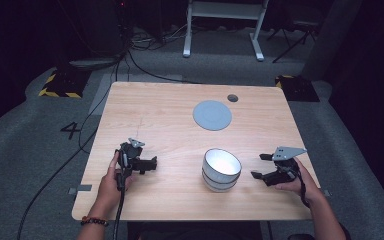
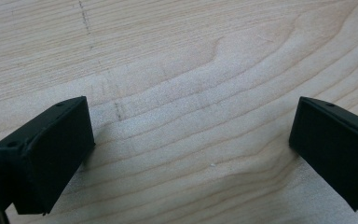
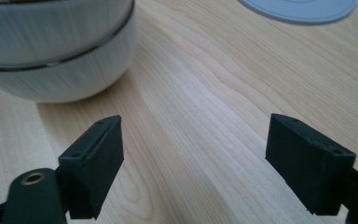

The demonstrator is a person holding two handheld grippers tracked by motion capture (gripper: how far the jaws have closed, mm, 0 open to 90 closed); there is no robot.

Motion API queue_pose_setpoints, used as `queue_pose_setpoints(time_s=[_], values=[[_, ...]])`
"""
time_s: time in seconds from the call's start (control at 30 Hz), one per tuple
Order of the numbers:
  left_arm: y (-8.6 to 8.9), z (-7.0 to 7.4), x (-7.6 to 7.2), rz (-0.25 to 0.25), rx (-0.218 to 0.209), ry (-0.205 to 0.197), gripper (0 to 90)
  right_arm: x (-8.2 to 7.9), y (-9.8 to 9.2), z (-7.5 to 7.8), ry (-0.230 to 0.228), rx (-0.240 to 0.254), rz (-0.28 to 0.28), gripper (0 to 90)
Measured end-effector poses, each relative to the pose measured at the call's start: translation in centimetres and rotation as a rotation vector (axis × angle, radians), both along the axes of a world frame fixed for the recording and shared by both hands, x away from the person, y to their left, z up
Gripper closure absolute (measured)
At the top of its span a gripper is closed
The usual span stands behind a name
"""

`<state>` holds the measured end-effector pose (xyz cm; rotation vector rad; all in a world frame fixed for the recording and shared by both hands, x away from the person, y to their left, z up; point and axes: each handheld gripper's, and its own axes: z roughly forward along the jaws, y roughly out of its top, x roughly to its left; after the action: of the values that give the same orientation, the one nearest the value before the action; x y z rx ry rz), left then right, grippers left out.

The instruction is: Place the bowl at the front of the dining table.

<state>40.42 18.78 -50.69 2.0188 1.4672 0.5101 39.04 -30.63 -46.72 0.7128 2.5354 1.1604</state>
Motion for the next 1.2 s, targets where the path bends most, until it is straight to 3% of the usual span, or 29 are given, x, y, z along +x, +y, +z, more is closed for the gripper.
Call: queue_pose_setpoints(time_s=[0.47, 0.67, 0.7, 0.83, 1.2], values=[[0.0, 0.0, 0.0, 0.000, -0.001, 0.000, 0.0, -1.8, 1.4, 2.2, -0.014, 0.055, 0.071, 19.7], [0.0, 0.0, 0.0, 0.000, 0.000, 0.000, 0.0, -2.5, 2.3, 2.9, -0.041, 0.029, 0.116, 21.3], [0.0, 0.0, 0.0, 0.000, 0.000, 0.000, 0.0, -2.7, 2.7, 3.1, -0.032, 0.052, 0.132, 21.3], [0.0, 0.0, 0.0, 0.000, -0.002, 0.001, 0.0, -2.8, 3.2, 3.4, -0.036, 0.059, 0.146, 21.5], [0.0, 0.0, 0.0, 0.000, -0.002, 0.001, 0.0, -3.4, 4.8, 4.4, -0.058, 0.054, 0.201, 21.5]])
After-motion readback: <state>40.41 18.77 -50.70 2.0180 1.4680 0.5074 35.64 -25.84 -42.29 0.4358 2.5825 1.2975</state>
